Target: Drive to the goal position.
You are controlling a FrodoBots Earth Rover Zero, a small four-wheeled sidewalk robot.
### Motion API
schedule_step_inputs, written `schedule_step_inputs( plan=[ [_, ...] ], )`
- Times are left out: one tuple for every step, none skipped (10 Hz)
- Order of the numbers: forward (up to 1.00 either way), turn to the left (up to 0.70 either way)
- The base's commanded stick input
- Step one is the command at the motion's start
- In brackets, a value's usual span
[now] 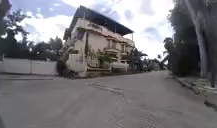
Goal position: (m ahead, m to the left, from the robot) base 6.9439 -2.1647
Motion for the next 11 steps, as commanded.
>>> schedule_step_inputs(
  plan=[
    [0.50,0.00],
    [0.50,0.00],
    [0.50,0.00],
    [0.50,0.00],
    [0.50,0.00],
    [0.50,0.00],
    [0.50,0.00],
    [0.50,-0.08],
    [0.50,-0.19],
    [0.50,-0.50],
    [0.50,-0.50]
  ],
)
